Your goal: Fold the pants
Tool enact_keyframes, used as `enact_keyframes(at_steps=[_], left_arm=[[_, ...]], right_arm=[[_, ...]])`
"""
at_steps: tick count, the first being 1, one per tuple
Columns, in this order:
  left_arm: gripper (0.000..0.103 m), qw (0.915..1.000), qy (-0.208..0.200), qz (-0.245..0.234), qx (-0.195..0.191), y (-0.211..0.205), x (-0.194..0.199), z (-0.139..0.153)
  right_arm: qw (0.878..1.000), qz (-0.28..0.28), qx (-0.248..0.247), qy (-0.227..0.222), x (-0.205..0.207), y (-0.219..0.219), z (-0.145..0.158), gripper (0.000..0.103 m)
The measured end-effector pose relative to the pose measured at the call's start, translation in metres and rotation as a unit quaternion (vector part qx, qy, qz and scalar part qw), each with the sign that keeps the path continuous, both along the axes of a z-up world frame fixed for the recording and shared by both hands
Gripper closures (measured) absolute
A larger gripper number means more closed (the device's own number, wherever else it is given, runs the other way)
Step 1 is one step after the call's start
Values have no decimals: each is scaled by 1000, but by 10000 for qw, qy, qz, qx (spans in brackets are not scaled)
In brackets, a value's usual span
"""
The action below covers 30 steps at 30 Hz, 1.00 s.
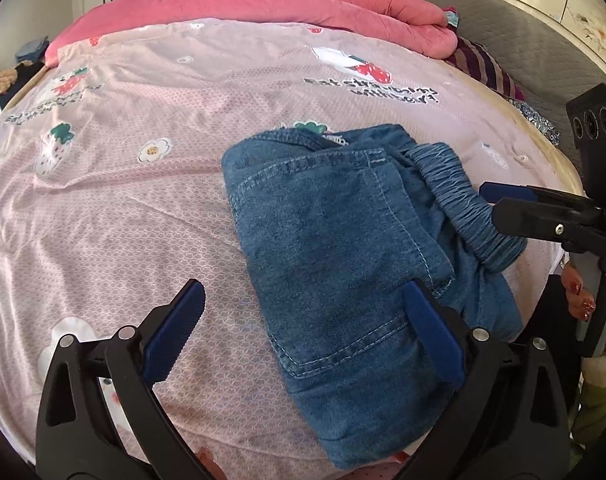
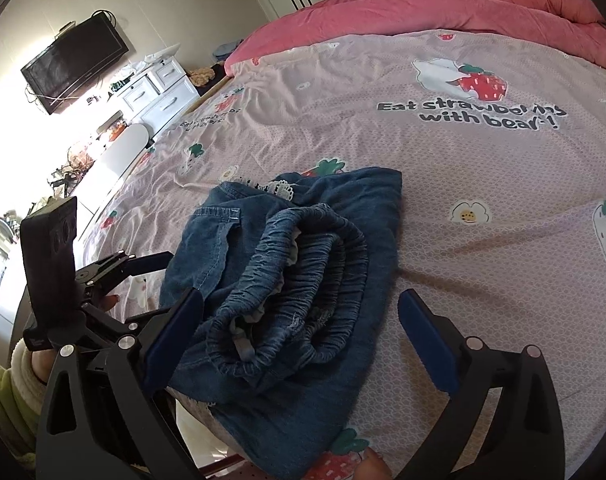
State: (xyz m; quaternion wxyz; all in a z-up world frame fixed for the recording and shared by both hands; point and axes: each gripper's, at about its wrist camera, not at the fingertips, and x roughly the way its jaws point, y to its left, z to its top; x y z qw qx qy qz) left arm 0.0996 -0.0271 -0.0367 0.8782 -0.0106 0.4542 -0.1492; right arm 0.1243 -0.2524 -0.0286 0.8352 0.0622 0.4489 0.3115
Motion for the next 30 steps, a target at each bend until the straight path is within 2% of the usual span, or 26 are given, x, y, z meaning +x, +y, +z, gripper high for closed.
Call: enact_keyframes(at_steps=[3,11,20,24,27,30], left_arm=[[10,10000,48,-17,-32,0,2,-5],[10,9996,138,-29,-233,2,4,-13],[10,9990,213,-49,-382,2,8,-17],[10,9990,237,-81,-383,0,10,-18],[15,9987,253,-141,-415,-3,11,-17],[23,9981,280,-228,-493,-7,12,-16]], right_arm=[[9997,-56,-228,85,2,3,-9,5],[9992,-100,-98,382,7,-1,-24,5],[9984,-36,99,552,12,-2,-34,5],[9988,-8,69,490,11,0,-33,6],[9989,33,40,471,11,4,-33,9],[9988,87,86,475,12,7,-34,17]])
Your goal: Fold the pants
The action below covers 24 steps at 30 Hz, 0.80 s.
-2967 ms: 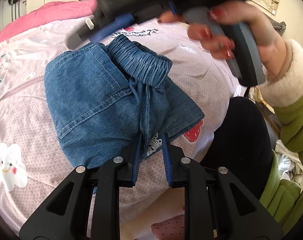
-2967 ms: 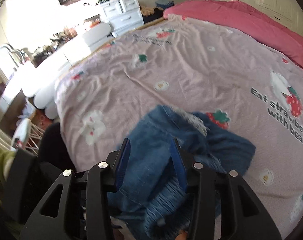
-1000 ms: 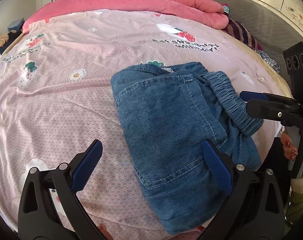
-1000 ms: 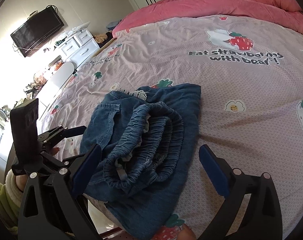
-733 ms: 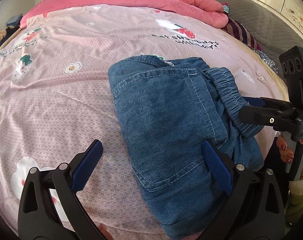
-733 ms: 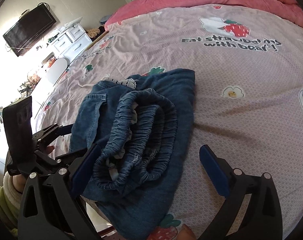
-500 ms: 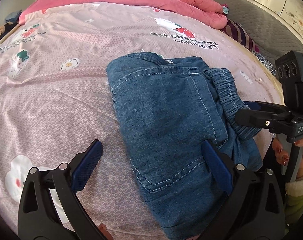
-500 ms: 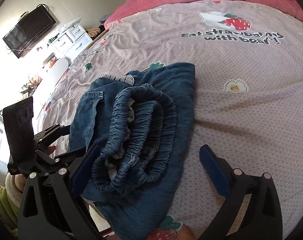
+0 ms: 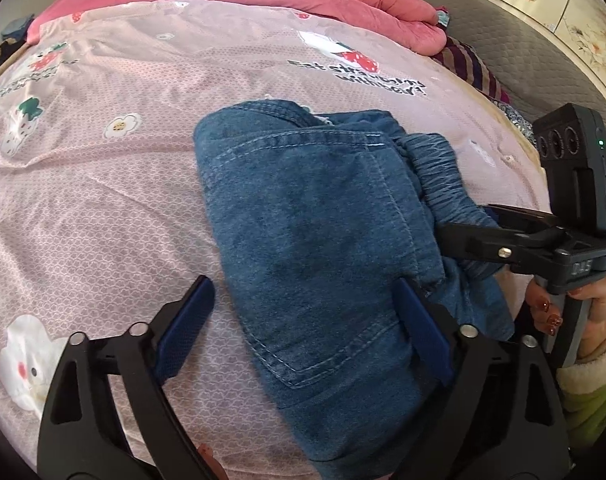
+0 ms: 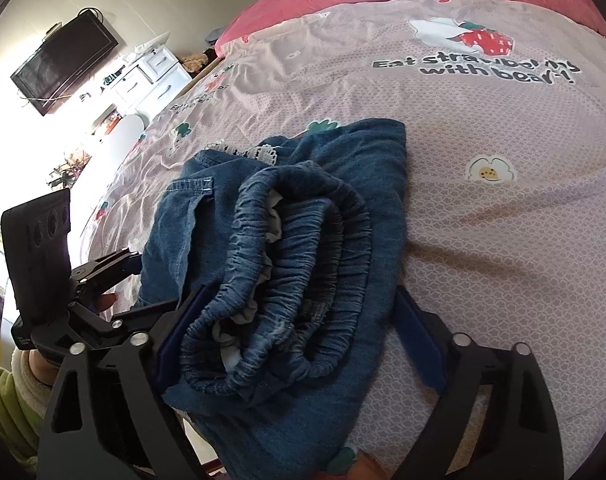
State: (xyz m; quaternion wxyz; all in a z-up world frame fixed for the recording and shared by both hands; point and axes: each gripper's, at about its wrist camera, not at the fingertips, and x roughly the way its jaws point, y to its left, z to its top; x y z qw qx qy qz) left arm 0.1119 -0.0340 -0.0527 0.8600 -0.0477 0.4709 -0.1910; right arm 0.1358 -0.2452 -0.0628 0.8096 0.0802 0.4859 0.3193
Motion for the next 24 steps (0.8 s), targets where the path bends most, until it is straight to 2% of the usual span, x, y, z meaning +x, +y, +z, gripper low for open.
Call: enact_keyframes(at_steps=[2,4,5,7,10,13,18,24], left_arm=[[29,9999,43,-55,-96,-2,1,-1],[39,9998,70,-92,-156,-4,2,-2],[42,9998,82,-112,-166,-5,2,-2],[49,9997,69,-143,-196,-7,2,0],[63,9997,-46,-189,-112,-10,-1,6],[68,9997,-136,-187,-76,-12,-2,12],[68,9995,-254,-176,1,-11,-7,20],[71,9992,-369,-169,22,-9,-13,30]], right_arm=[[10000,-1,6,26,1,1,-2,21],[9997,-20,215,59,2,-4,-3,37],[9996,-41,275,75,2,-6,-3,40],[9995,-41,322,10,1,-8,0,53],[9994,10,280,-188,-3,-5,6,59],[9991,10,197,-386,-8,-3,12,61],[9973,70,-5,-725,-17,3,23,62],[9957,99,-70,-916,-21,8,31,63]])
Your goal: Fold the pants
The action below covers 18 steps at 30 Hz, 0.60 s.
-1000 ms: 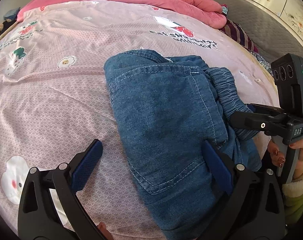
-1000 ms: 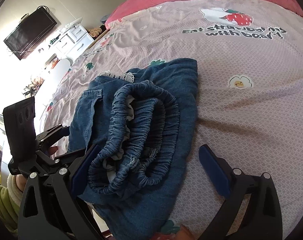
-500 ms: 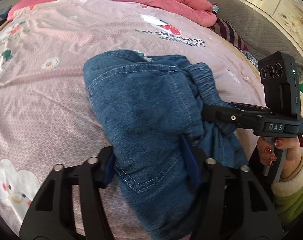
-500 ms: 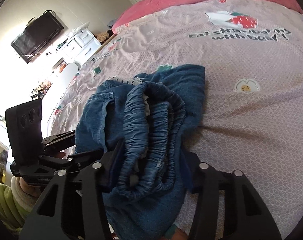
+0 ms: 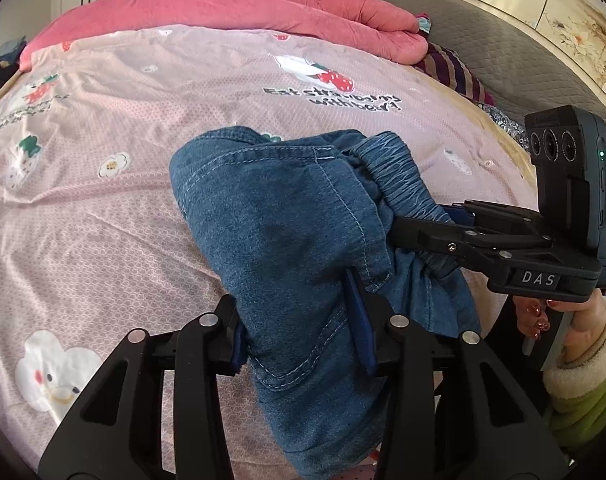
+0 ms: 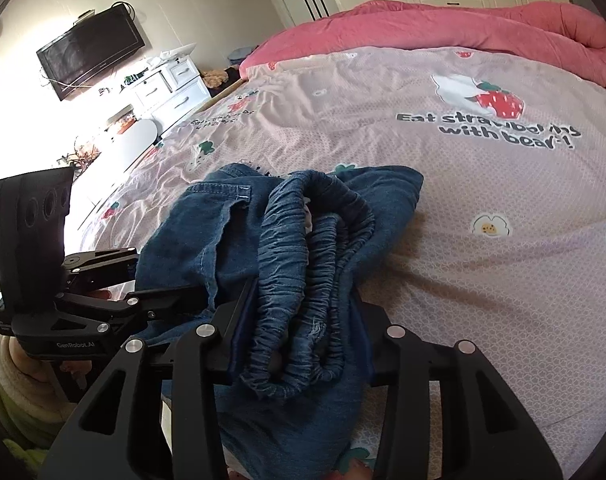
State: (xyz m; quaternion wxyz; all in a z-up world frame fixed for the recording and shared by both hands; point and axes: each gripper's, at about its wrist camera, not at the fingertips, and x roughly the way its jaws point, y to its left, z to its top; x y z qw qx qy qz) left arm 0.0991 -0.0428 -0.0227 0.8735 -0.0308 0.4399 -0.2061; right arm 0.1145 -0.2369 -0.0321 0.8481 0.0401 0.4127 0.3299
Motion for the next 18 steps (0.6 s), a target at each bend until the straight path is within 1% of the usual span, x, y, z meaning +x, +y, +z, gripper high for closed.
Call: enact_keyframes(at_steps=[2,10,14,16,18], left_arm=[[73,10000,-48,-4,-6,1,-1,4],[73,9995,-302,42,43,6,13,24],[73,9982,-580,116,84,12,31,42],[73,9978,-643,156,97,15,41,45],[73,9977,-625,210,125,19,53,44]], right_arm=[[10000,2,4,-52,1,2,4,63],[9990,19,20,-440,18,12,29,64],[9977,-44,143,-658,35,17,45,64],[9970,-85,216,-737,45,19,50,64],[9967,-165,215,-759,59,22,48,64]])
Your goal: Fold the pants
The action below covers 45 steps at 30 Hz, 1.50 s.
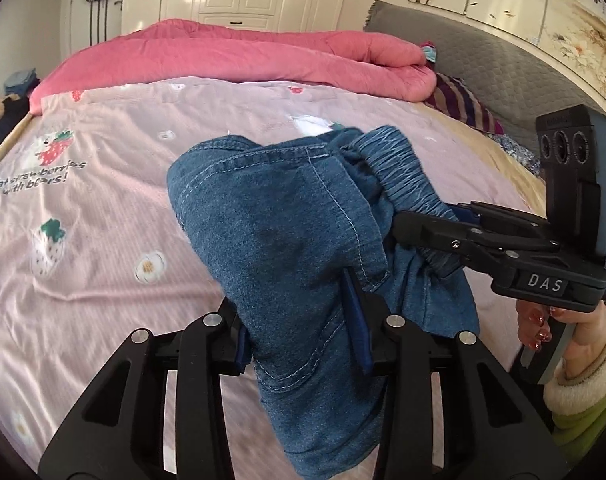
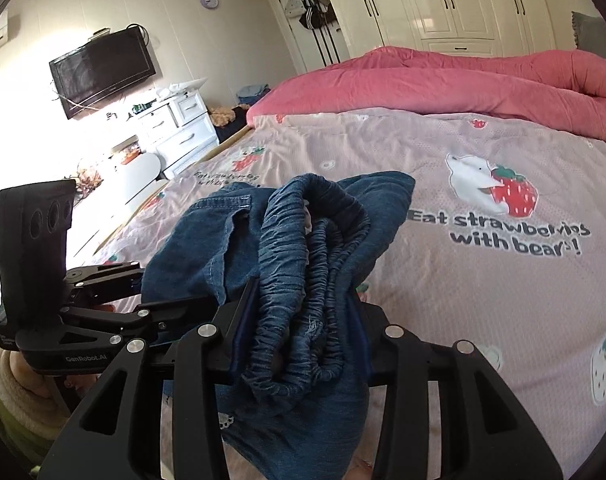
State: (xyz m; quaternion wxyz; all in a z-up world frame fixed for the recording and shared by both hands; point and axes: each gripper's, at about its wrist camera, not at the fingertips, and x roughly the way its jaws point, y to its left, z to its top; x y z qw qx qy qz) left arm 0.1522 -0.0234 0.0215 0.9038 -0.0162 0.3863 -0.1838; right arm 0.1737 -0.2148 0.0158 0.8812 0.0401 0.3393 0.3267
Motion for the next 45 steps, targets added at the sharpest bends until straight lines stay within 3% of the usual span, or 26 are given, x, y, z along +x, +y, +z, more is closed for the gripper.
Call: enact_keyframes(at_steps=[7,18,22,31,45], left_arm=[[73,9988,453,90,136,4,24,-39],[53,9974,629,344,-42,15,20,-69],[43,9974,568,446,14,17,19,-72],[33,9973,285,593,336,16,7,-67],[24,9964,22,818,215,26,-26,-51]], right_arm=[[9959,-160,-67,884,36,8,-50,64],[9899,-396,35,1359,39,2,-82,45],[9911,-417,-77,1263,35,4,-83,39],[9933,-501,-565,876,20,9,-80,23],[9958,-679,-342,508,-8,-10,-63,17]])
